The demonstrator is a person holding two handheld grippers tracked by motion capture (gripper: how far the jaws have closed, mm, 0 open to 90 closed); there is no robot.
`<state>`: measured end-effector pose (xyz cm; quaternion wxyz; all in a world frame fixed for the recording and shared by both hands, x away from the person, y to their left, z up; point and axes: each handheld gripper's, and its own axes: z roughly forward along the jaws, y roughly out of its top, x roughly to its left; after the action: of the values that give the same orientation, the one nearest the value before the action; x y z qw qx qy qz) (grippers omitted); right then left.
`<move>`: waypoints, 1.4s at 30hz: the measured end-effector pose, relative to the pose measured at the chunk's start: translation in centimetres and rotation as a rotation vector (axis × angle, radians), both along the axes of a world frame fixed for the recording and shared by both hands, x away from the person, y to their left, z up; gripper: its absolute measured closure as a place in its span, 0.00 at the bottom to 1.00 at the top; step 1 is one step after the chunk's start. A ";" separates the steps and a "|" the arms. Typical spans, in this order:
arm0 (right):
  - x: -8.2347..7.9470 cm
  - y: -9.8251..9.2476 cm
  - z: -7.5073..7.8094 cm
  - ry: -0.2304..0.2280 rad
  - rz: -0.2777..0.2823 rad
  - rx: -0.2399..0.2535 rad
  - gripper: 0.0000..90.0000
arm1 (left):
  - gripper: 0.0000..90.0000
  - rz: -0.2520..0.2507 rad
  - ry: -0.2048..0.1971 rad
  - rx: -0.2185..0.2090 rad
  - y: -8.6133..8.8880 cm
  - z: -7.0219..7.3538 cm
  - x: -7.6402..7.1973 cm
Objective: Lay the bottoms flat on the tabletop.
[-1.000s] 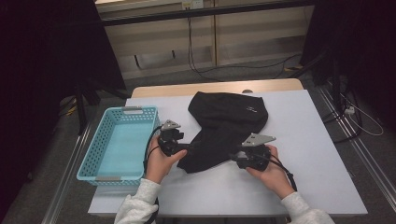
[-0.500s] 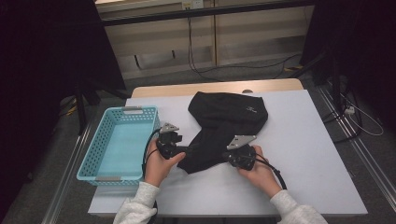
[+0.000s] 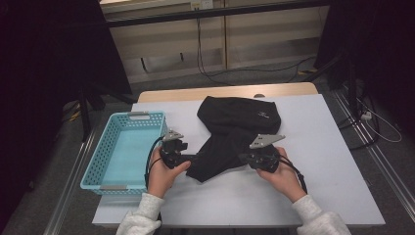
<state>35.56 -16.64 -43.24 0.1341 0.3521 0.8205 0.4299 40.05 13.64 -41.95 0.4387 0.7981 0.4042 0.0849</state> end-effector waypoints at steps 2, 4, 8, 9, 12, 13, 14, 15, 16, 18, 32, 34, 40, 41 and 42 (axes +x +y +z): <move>-0.3 -0.3 0.3 -0.007 0.002 0.005 1.00 | 0.21 -0.004 -0.002 -0.003 -0.1 0.0 0.0; -0.6 -0.6 0.5 -0.011 0.004 -0.001 1.00 | 0.22 -0.011 0.001 0.003 -0.2 0.0 -0.1; -0.7 -2.0 0.7 -0.011 -0.019 0.007 1.00 | 0.27 -0.034 0.008 0.004 -0.5 -0.3 -0.3; -0.8 -2.3 0.8 -0.013 -0.028 0.014 1.00 | 0.27 -0.037 0.008 0.004 -0.6 -0.4 -0.3; -0.9 -3.0 0.9 -0.015 -0.038 0.023 1.00 | 0.32 -0.058 0.008 0.007 -0.9 -0.4 -0.4; -0.9 -3.6 1.0 -0.012 -0.050 0.050 1.00 | 0.33 -0.071 0.012 0.003 -1.2 -0.5 -0.4; -0.9 -3.6 1.0 -0.012 -0.050 0.050 1.00 | 0.34 -0.071 0.012 0.003 -1.2 -0.5 -0.4; -0.9 -3.9 0.8 -0.011 -0.064 0.046 1.00 | 0.36 -0.079 0.013 0.002 -1.3 -0.5 -0.4; -0.9 -3.9 0.8 -0.011 -0.064 0.046 1.00 | 0.36 -0.090 0.016 -0.001 -1.5 -0.6 -0.5; -0.8 -4.2 0.6 -0.008 -0.084 0.019 1.00 | 0.37 -0.100 0.019 0.006 -1.8 -0.7 -0.5; -1.8 -6.1 0.7 -0.006 -0.118 0.052 1.00 | 0.50 -0.171 0.036 0.035 -3.5 -1.8 -0.7; -2.1 -6.4 0.8 -0.003 -0.120 0.060 1.00 | 0.51 -0.160 0.045 0.059 -3.5 -2.5 -0.6; -2.9 -7.8 1.2 -0.013 -0.151 0.090 1.00 | 0.74 -0.120 0.076 0.106 -3.1 -3.2 -0.4; -3.1 -8.2 1.2 -0.011 -0.163 0.099 1.00 | 0.80 -0.117 0.092 0.112 -3.0 -3.1 -0.4; -3.1 -8.2 1.2 -0.011 -0.163 0.099 1.00 | 0.84 -0.117 0.092 0.112 -3.0 -3.1 -0.4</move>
<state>32.47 -24.81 -42.00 0.1552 0.4215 0.7662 0.4596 39.62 10.69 -45.06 0.3783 0.8467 0.3713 0.0451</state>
